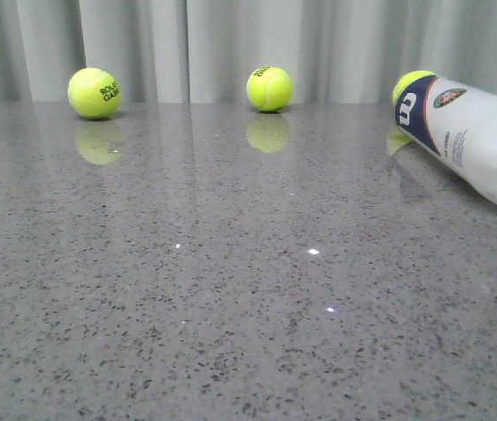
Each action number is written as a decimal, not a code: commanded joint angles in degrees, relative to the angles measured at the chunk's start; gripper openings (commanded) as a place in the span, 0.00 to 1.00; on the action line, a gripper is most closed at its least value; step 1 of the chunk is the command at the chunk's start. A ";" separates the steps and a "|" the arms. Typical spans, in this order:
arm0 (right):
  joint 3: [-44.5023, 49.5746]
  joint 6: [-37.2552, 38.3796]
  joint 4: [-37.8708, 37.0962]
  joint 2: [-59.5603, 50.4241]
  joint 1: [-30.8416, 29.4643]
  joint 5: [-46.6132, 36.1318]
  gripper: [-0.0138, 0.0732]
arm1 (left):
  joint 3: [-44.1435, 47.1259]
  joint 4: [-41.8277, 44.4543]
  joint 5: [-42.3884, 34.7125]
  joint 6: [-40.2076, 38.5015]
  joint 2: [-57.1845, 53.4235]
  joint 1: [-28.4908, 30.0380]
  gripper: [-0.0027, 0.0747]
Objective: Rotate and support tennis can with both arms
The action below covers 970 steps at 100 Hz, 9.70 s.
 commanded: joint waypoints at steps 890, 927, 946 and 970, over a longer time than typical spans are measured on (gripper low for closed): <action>-26.39 -11.47 8.90 7.33 31.07 16.63 0.09 | -77.04 -98.56 63.83 43.65 106.45 -13.75 0.04; -26.39 -11.47 8.90 7.33 31.07 16.63 0.09 | -84.62 -95.17 61.99 51.46 100.34 -13.75 0.01; -26.39 -11.47 8.90 7.33 31.07 16.63 0.09 | -94.77 -71.67 52.40 49.92 92.70 -16.24 0.01; -26.39 -11.47 8.90 7.33 31.07 16.63 0.09 | -106.51 -40.37 56.56 42.18 90.34 -24.83 0.01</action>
